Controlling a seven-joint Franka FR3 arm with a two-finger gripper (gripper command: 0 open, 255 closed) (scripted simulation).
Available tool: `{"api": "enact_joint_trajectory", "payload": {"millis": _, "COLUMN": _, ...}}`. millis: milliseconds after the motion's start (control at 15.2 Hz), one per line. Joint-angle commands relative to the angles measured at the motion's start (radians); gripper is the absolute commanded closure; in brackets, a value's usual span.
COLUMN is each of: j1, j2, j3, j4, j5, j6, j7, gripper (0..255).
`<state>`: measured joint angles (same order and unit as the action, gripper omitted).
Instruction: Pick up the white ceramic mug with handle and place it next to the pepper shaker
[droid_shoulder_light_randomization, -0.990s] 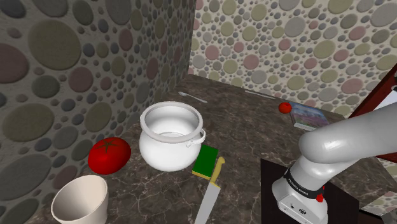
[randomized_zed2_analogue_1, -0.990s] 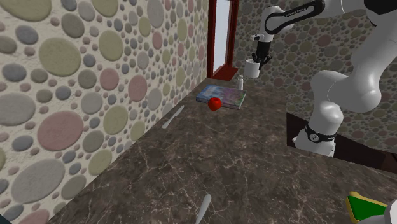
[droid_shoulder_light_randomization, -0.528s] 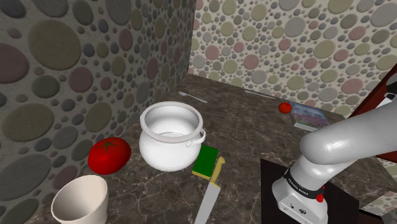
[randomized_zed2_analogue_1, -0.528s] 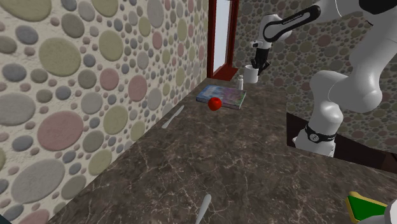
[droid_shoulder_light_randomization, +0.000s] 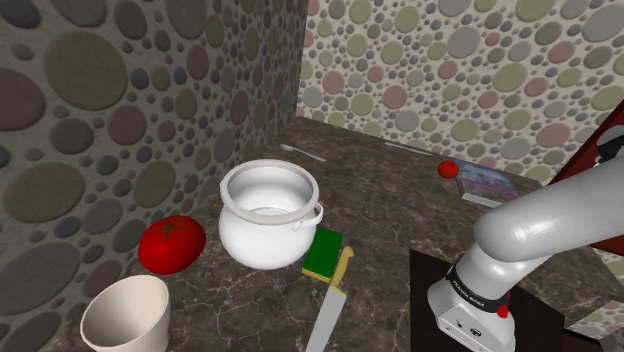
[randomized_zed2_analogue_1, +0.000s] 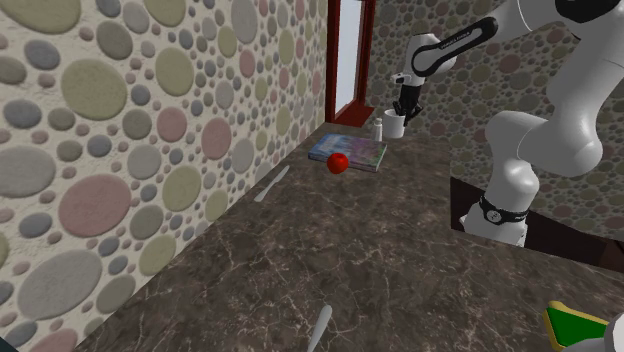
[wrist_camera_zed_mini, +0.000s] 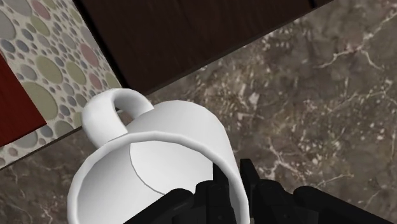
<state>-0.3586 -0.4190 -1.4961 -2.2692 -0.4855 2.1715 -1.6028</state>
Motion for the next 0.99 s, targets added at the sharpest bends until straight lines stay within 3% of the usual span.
{"api": "enact_joint_trajectory", "payload": {"millis": 0, "j1": 0.003, "j2": 0.000, "j3": -0.004, "j4": -0.001, "j5": -0.001, "j6": 0.003, "j7": 0.000, "gripper": 255}}
{"api": "enact_joint_trajectory", "payload": {"millis": 330, "j1": 0.003, "j2": 0.000, "j3": -0.004, "j4": -0.001, "j5": -0.001, "j6": 0.003, "j7": 0.000, "gripper": 255}}
{"api": "enact_joint_trajectory", "payload": {"millis": 396, "j1": 0.004, "j2": 0.000, "j3": -0.004, "j4": -0.001, "j5": -0.001, "j6": 0.003, "j7": 0.000, "gripper": 0}}
{"api": "enact_joint_trajectory", "payload": {"millis": 726, "j1": 0.004, "j2": 0.000, "j3": -0.004, "j4": -0.001, "j5": -0.001, "j6": 0.003, "j7": 0.000, "gripper": 0}}
{"api": "enact_joint_trajectory", "payload": {"millis": 924, "j1": -0.097, "j2": -0.020, "j3": 0.129, "j4": 0.048, "j5": 0.017, "j6": -0.098, "j7": -0.006, "gripper": 0}}
